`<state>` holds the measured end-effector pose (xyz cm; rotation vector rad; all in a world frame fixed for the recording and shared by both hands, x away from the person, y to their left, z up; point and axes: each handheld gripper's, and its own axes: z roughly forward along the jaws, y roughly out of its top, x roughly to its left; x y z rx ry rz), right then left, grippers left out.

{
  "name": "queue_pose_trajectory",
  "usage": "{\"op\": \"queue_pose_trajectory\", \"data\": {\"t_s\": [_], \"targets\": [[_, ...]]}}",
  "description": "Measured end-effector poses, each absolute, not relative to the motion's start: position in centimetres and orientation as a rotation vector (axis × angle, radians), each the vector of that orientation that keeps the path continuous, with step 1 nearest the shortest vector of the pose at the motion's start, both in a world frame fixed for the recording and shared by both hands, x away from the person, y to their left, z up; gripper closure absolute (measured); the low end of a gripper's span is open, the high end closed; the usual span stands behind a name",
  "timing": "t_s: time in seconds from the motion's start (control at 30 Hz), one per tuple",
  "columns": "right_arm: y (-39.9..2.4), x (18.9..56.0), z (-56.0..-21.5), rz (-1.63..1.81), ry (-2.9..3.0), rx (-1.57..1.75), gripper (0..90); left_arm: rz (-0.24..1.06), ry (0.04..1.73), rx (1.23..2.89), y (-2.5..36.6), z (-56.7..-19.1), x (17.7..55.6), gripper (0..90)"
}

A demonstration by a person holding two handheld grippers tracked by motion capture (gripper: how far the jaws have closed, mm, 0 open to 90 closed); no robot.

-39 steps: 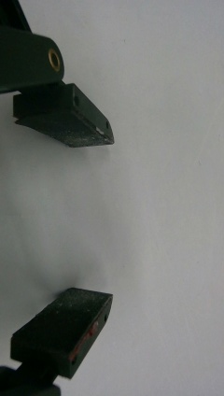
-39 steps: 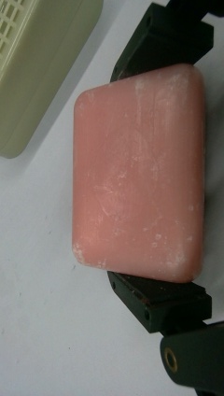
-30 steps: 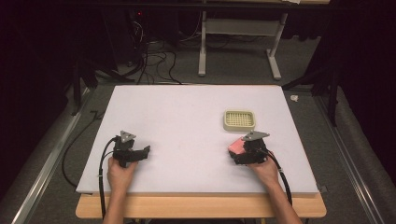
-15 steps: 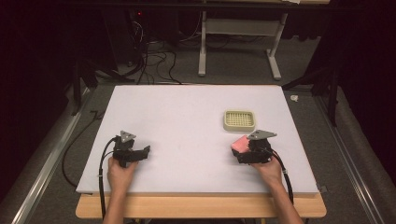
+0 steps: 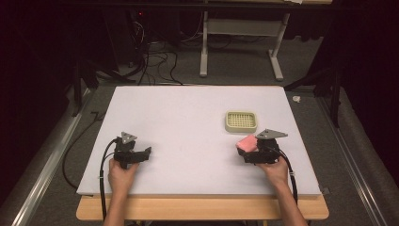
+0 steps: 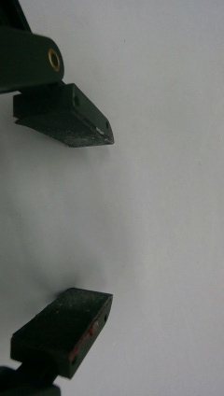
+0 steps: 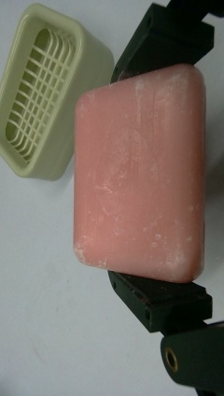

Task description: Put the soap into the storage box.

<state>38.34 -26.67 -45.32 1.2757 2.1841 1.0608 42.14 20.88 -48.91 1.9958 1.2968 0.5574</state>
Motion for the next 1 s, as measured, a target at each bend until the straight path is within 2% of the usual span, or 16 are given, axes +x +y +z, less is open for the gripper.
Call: {"op": "queue_pose_trajectory", "data": {"t_s": [0.6, 1.0], "targets": [[-27.7, 39.0, -43.2, 1.062, 2.138, 1.298, 13.6, 0.558, 1.297, 1.995, 20.9, -48.9, 42.1, 20.4], [-27.5, 41.2, -41.9, 1.085, 2.116, 1.328, 13.6, 0.557, 1.297, 1.995, 20.9, -48.9, 42.1, 20.4]]}}
